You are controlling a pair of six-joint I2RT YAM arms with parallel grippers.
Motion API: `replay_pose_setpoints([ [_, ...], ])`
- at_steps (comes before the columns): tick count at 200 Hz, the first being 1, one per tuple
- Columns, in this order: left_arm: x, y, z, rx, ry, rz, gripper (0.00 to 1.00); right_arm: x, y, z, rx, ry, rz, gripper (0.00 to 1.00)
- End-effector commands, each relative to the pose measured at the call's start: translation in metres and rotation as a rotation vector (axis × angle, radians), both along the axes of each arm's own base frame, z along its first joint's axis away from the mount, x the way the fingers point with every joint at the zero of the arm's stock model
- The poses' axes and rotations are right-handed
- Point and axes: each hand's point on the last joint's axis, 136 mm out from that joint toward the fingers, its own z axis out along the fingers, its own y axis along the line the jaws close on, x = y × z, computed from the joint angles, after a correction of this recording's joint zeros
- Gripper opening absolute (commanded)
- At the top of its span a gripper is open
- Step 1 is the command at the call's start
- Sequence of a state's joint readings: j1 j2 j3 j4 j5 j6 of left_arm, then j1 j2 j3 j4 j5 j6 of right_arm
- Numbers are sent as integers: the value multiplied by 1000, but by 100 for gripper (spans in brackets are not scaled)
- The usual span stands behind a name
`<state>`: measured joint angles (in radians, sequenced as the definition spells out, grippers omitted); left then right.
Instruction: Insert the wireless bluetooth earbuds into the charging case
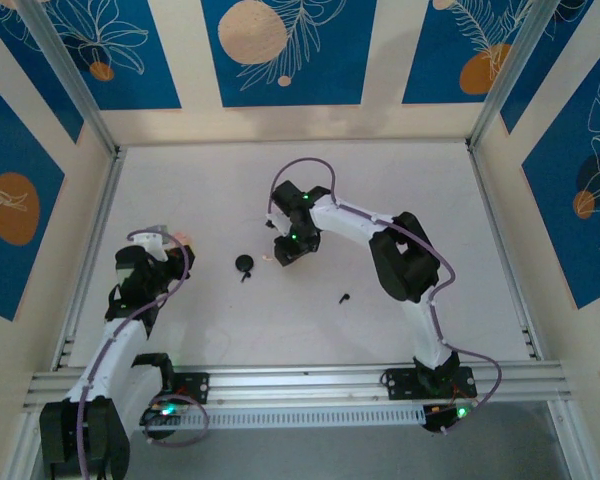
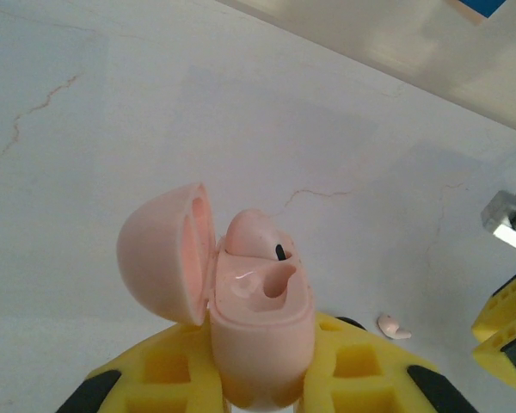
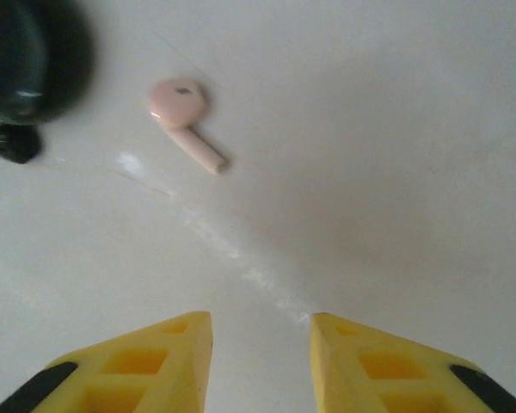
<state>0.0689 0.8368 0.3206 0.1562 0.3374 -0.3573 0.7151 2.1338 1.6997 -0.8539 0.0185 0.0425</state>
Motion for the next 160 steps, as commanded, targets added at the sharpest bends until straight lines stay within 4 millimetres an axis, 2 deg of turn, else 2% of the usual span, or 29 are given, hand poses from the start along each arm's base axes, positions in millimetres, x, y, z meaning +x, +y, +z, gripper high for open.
replay_pose_setpoints([
  [1,2,-3,8,-4,-34,-22,7,-1,21,20,64,-56,185,38],
  [39,2,-4,7,-11,-27,-24,7,11,45,22,90,-105,363,42],
  [79,2,-3,6,-6,-22,-21,7,15,63,11,65,-164,528,46],
  [112,2,-3,6,-5,-20,-21,7,12,69,-1,42,-161,603,46],
  [160,3,-4,4,-10,-12,-27,7,13,68,-17,1,-129,623,46],
])
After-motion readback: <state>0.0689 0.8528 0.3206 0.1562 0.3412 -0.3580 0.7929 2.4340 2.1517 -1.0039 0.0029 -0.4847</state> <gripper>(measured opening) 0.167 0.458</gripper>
